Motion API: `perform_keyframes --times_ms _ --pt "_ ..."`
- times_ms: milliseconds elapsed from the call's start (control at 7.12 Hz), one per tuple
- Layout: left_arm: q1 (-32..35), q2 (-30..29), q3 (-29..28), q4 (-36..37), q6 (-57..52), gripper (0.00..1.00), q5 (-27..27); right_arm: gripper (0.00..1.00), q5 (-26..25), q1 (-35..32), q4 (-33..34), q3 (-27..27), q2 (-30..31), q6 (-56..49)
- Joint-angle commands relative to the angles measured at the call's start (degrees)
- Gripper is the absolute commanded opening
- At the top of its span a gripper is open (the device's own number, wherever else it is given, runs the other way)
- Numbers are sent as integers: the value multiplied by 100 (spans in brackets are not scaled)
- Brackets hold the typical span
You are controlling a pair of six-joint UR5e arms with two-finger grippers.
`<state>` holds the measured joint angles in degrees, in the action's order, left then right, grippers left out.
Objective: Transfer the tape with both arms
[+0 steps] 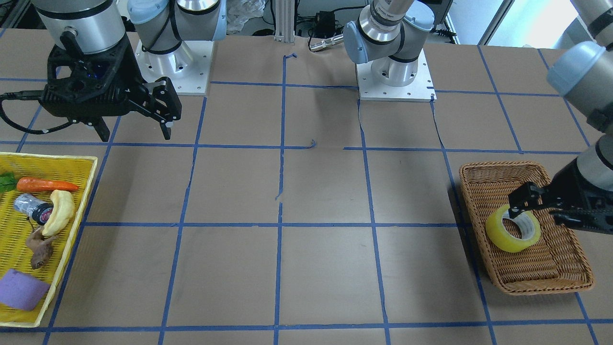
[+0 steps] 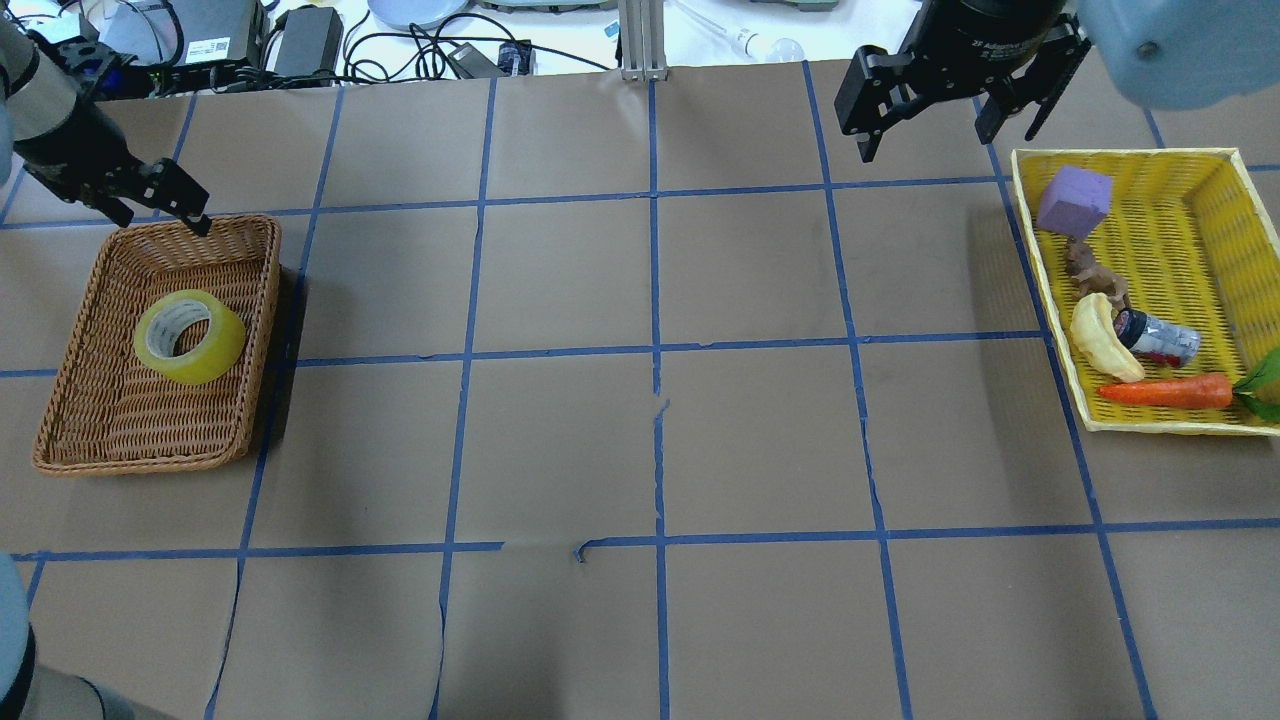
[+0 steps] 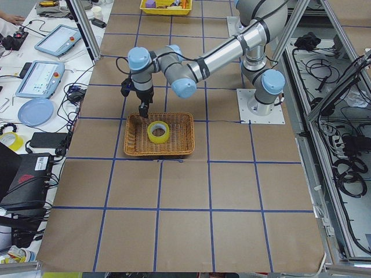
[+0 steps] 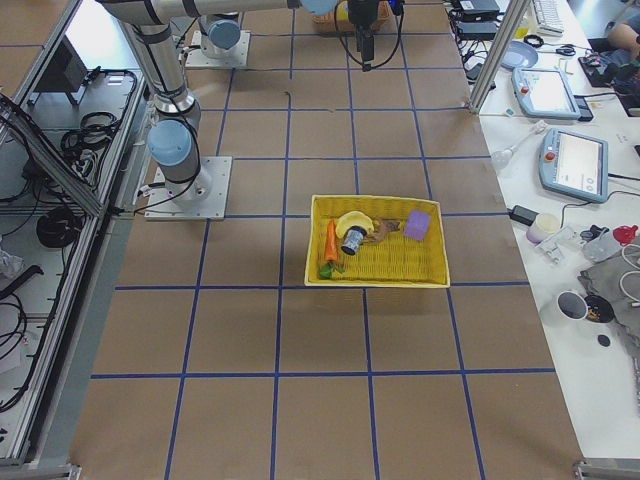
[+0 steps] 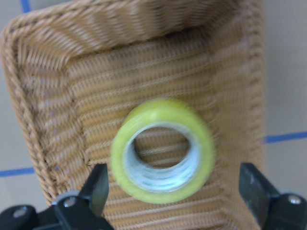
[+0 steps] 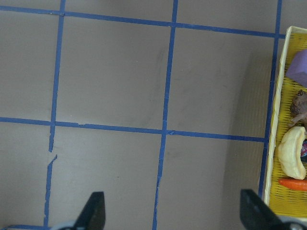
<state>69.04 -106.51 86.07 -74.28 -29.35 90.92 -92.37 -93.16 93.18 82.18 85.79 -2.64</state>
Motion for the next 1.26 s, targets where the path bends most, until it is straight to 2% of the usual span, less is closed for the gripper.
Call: perform_keyframes --times_ms 0,281,561,842,1123 --pt "966 419 -91 -297 1582 96 -30 100 0 0 7 0 -1 0" --pt "1907 770 -21 -603 2517 98 -30 100 0 0 7 0 -9 9" --pt "2174 1122 41 -806 2794 100 -128 100 0 9 7 0 -9 9" --pt "2298 1500 67 -1419 2795 100 -110 100 0 0 7 0 -9 9" --pt "2298 1642 93 -1501 2795 100 -92 100 0 9 7 0 -9 9"
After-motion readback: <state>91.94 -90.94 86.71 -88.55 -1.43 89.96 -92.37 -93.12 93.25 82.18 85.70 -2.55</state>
